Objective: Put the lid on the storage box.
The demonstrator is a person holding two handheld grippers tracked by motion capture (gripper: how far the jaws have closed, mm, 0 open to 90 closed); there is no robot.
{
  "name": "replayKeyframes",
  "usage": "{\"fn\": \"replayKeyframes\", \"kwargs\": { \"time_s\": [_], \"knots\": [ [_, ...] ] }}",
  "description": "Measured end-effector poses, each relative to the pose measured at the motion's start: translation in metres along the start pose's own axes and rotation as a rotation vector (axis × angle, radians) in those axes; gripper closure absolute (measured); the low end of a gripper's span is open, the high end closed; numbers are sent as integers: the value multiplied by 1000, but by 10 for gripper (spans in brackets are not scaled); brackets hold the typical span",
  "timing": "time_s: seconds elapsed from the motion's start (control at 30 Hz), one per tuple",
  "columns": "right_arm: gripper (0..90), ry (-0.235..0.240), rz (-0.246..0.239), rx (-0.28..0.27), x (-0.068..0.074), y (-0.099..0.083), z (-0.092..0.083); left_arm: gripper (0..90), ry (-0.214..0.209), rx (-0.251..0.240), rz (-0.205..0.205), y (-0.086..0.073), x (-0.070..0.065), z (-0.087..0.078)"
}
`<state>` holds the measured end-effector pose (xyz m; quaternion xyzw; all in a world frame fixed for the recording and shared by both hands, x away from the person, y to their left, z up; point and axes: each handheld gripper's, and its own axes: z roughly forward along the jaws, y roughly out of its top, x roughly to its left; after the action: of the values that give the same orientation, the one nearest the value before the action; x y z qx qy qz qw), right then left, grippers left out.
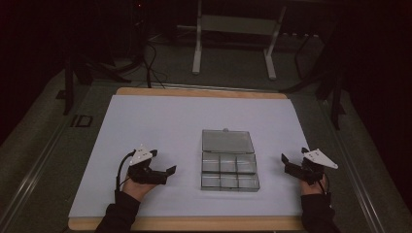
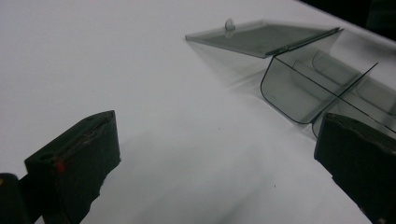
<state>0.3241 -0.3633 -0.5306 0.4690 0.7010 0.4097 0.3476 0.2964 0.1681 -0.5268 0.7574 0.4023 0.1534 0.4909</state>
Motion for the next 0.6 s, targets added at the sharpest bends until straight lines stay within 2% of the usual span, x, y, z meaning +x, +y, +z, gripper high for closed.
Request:
{"fn": "replayKeyframes", "kwargs": {
  "time_s": [0.07,0.1,0.17,0.2,0.23,0.3,0.33,0.4,0.43,0.47,0.53,0.57,0.6],
  "knots": [
    [140,1,0,0,0,0,0,7,-4,19,-3,5,-2,5],
    [140,2,1,-1,0,0,0,7,-19,27,-6,8,-2,8],
    [140,3,1,0,0,0,0,7,-10,42,-3,14,-5,13],
    [140,3,1,0,0,0,0,7,-19,51,-3,17,-6,15],
    [140,4,0,0,0,0,0,7,0,55,0,20,-8,18],
    [140,4,3,1,0,0,0,8,-14,77,-8,26,-10,23],
    [140,4,2,1,0,0,0,7,0,87,-12,30,-11,26],
    [140,5,2,1,0,0,0,8,-11,104,-13,36,-13,31],
    [140,5,3,2,0,0,0,8,0,106,-9,39,-15,33],
    [140,4,3,1,0,0,0,8,-15,108,-14,42,-16,36],
    [140,5,3,2,0,0,0,8,-4,114,-11,49,-17,40],
    [140,5,4,3,0,0,0,8,-16,120,-9,52,-17,43],
    [141,5,5,3,0,0,0,8,-4,120,-8,55,-18,45]
  ]
}}
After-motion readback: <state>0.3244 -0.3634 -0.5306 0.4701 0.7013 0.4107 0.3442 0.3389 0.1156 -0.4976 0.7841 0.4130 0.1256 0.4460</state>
